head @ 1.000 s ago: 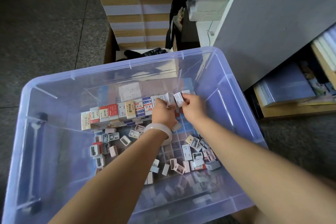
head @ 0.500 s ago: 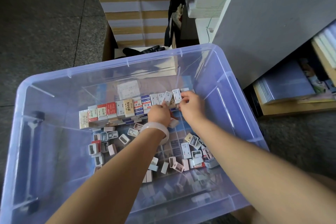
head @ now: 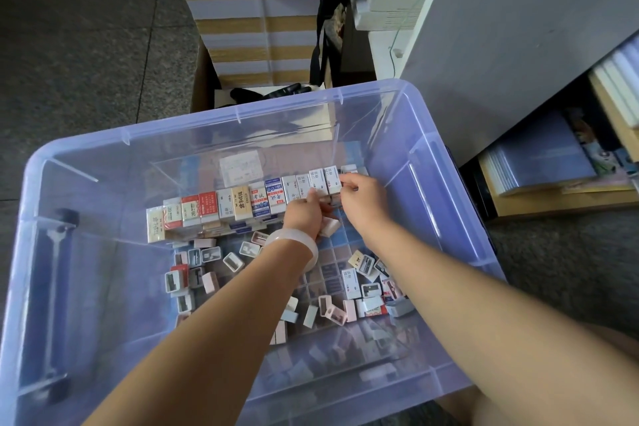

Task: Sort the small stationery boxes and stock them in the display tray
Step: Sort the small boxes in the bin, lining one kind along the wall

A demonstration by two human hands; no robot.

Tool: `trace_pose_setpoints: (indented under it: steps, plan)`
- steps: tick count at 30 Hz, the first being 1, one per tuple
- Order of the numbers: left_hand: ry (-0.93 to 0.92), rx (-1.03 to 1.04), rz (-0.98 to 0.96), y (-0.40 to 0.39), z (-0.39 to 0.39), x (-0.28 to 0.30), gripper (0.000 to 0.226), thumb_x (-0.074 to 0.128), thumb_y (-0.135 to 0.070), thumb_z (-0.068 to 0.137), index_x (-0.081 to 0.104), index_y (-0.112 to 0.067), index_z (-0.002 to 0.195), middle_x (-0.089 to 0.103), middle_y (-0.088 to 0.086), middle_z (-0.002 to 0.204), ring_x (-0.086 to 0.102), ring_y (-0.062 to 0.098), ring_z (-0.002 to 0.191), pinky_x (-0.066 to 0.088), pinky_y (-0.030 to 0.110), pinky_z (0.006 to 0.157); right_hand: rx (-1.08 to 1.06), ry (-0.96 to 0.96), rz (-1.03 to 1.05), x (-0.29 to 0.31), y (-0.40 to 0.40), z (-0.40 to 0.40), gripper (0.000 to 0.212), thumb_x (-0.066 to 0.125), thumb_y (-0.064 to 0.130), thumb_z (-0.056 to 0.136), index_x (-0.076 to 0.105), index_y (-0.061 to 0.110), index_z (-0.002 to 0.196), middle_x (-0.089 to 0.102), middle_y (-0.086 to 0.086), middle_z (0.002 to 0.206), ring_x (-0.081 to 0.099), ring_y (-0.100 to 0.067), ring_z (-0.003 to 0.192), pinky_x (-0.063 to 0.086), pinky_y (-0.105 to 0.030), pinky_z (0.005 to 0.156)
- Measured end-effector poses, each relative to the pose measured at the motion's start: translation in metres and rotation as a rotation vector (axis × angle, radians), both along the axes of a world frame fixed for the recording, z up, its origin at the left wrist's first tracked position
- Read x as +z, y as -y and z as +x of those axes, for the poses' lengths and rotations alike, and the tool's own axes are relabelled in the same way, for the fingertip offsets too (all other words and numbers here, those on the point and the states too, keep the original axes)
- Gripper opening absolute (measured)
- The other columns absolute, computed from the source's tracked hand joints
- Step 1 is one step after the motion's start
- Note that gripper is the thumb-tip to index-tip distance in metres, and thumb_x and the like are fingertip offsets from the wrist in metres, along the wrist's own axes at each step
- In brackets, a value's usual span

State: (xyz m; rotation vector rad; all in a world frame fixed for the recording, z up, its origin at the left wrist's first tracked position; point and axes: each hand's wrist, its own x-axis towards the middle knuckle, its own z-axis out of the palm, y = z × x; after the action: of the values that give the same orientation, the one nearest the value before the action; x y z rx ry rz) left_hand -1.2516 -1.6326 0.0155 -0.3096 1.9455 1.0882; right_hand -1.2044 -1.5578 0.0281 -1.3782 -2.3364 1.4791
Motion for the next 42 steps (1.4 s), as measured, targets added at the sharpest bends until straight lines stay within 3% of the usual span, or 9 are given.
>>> trace_pose_setpoints:
  steps: [6, 12, 15, 19, 22, 24, 28, 34, 42]
  plan:
    - [0.046, 0.142, 0.228, 0.013, 0.001, 0.016, 0.023, 0.041, -0.011, 0.100, 0.054, -0.009, 0.082, 0.054, 0.008, 0.077, 0.051, 0.015, 0.061, 0.045, 0.024, 0.052, 0.027, 0.103, 0.041, 0.011, 0.000, -0.002, 0.029, 0.039, 0.016, 0.096, 0.062, 0.007, 0.111, 0.063, -0.013, 0.108, 0.057, -0.029, 0.095, 0.046, -0.030, 0.076]
    - [-0.003, 0.269, 0.389, 0.030, 0.002, 0.035, 0.015, 0.049, 0.005, 0.093, 0.050, -0.007, 0.083, 0.057, 0.015, 0.088, 0.060, 0.019, 0.071, 0.055, 0.017, 0.054, 0.148, 0.113, -0.117, 0.017, 0.011, 0.008, 0.014, 0.053, 0.016, 0.089, 0.063, 0.023, 0.082, 0.066, -0.005, 0.101, 0.065, -0.028, 0.093, 0.054, -0.045, 0.083]
    - [-0.085, 0.217, 0.396, 0.035, 0.005, 0.037, 0.009, 0.053, 0.004, 0.092, 0.050, -0.004, 0.091, 0.059, 0.014, 0.083, 0.061, 0.018, 0.067, 0.054, 0.016, 0.052, -0.034, 0.047, -0.392, 0.017, 0.013, 0.014, 0.021, 0.059, 0.006, 0.088, 0.057, 0.023, 0.076, 0.065, -0.009, 0.100, 0.064, -0.026, 0.089, 0.056, -0.039, 0.081]
    - [-0.127, 0.260, 0.412, 0.045, 0.002, 0.043, 0.009, 0.053, -0.004, 0.094, 0.048, -0.001, 0.102, 0.058, 0.016, 0.090, 0.062, 0.019, 0.066, 0.055, 0.021, 0.056, -0.375, -0.113, -0.762, 0.029, 0.023, 0.016, 0.021, 0.051, -0.008, 0.090, 0.052, 0.008, 0.076, 0.057, -0.011, 0.079, 0.054, -0.016, 0.061, 0.050, -0.015, 0.048]
    - [-0.117, 0.252, 0.390, 0.056, -0.006, 0.047, 0.010, 0.043, -0.002, 0.098, 0.048, -0.006, 0.091, 0.054, 0.009, 0.082, 0.062, 0.016, 0.054, 0.053, 0.020, 0.050, -0.727, -0.237, -0.749, 0.027, 0.022, 0.007, 0.022, 0.053, -0.011, 0.088, 0.052, 0.004, 0.072, 0.058, -0.019, 0.092, 0.060, -0.025, 0.070, 0.054, -0.021, 0.053]
    - [-0.120, 0.207, 0.350, 0.066, -0.013, 0.047, 0.018, 0.039, 0.001, 0.098, 0.049, -0.008, 0.087, 0.056, 0.009, 0.081, 0.059, 0.020, 0.061, 0.052, 0.020, 0.048, -0.887, -0.308, -0.692, 0.022, 0.023, -0.001, 0.012, 0.053, -0.011, 0.088, 0.055, 0.001, 0.087, 0.059, -0.025, 0.108, 0.065, -0.034, 0.087, 0.054, -0.023, 0.053]
    - [-0.128, 0.152, 0.302, 0.085, -0.019, 0.044, 0.025, 0.035, 0.005, 0.098, 0.052, -0.007, 0.084, 0.058, 0.011, 0.077, 0.057, 0.021, 0.063, 0.053, 0.019, 0.049, -1.018, -0.383, -0.583, 0.007, 0.028, -0.014, 0.032, 0.049, -0.015, 0.086, 0.055, 0.000, 0.114, 0.057, -0.019, 0.105, 0.060, -0.028, 0.080, 0.051, -0.026, 0.064]
    - [-0.137, 0.079, 0.268, 0.098, -0.018, 0.039, 0.028, 0.035, 0.007, 0.097, 0.053, -0.009, 0.082, 0.059, 0.010, 0.076, 0.057, 0.020, 0.065, 0.051, 0.025, 0.061, -0.804, -0.190, -0.352, -0.008, 0.030, -0.013, 0.033, 0.046, -0.004, 0.086, 0.064, 0.008, 0.111, 0.068, -0.011, 0.106, 0.059, -0.019, 0.079, 0.047, -0.026, 0.067]
    - [-0.143, -0.019, 0.229, 0.108, -0.014, 0.053, 0.026, 0.036, 0.004, 0.098, 0.054, -0.009, 0.085, 0.060, 0.011, 0.079, 0.058, 0.021, 0.067, 0.049, 0.025, 0.061, -0.499, -0.041, -0.461, 0.003, 0.027, -0.004, 0.052, 0.035, 0.001, 0.094, 0.047, 0.031, 0.135, 0.058, 0.002, 0.110, 0.047, -0.007, 0.064, 0.046, -0.019, 0.050]
